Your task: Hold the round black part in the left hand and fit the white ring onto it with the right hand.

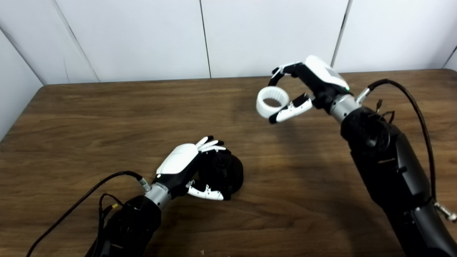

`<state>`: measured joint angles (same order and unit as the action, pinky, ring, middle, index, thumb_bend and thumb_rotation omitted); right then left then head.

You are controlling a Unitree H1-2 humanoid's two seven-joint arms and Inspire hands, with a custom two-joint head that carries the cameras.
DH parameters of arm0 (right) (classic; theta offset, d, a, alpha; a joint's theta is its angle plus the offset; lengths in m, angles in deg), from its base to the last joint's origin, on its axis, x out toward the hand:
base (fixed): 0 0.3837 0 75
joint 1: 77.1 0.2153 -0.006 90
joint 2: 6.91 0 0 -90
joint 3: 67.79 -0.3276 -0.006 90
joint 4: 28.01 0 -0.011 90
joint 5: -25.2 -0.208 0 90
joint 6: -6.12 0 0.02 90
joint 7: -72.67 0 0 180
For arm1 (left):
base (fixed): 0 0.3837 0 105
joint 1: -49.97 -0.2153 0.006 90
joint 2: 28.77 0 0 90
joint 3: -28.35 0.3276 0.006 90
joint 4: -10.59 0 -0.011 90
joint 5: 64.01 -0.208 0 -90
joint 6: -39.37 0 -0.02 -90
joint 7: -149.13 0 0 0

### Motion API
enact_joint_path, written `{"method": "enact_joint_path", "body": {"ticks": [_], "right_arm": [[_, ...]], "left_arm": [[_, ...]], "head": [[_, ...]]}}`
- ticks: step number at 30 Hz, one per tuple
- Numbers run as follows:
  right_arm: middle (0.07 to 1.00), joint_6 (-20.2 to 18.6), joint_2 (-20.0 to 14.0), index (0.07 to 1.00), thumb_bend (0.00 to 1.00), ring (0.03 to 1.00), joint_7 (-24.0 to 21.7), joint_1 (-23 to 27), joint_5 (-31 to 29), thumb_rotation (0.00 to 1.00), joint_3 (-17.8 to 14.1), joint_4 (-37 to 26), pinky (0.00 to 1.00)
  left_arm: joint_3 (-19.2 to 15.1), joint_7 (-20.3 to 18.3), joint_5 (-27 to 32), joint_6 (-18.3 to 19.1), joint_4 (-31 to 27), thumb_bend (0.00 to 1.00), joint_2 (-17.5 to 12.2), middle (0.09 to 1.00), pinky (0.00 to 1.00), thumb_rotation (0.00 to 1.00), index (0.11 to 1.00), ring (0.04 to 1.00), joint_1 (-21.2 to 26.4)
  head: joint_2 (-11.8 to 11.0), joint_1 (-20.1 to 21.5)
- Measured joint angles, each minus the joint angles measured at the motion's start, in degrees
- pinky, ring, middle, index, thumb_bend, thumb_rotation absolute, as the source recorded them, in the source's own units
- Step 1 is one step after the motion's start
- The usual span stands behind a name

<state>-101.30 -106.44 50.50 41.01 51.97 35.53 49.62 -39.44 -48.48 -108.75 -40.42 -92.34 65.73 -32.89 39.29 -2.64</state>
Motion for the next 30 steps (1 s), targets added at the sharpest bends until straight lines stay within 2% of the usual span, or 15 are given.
{"method": "enact_joint_path", "body": {"ticks": [13,21,30], "right_arm": [[0.818,-1.65,2.98,0.573,0.91,0.885,-2.97,-2.59,0.67,0.18,3.61,-5.16,0.78],[0.813,-1.62,4.3,0.57,0.91,0.882,-3.54,-3.38,1.55,0.16,5.19,-5.21,0.77],[0.81,-0.73,5.69,0.568,0.91,0.882,-3.54,-4.78,2.89,0.22,7.51,-5.04,0.76]], "left_arm": [[0.24,0.67,-0.16,0.04,0.27,0.88,0.06,0.934,0.87,0.35,0.79,1.0,0.1],[0.26,0.74,-0.12,0.12,0.29,0.87,0.06,0.938,0.87,0.35,0.793,1.0,0.1],[0.31,0.66,-0.2,0.15,0.29,0.88,0.04,0.935,0.86,0.36,0.801,1.0,0.15]], "head": [[0.35,-0.53],[0.26,-0.53],[0.35,-0.79]]}}
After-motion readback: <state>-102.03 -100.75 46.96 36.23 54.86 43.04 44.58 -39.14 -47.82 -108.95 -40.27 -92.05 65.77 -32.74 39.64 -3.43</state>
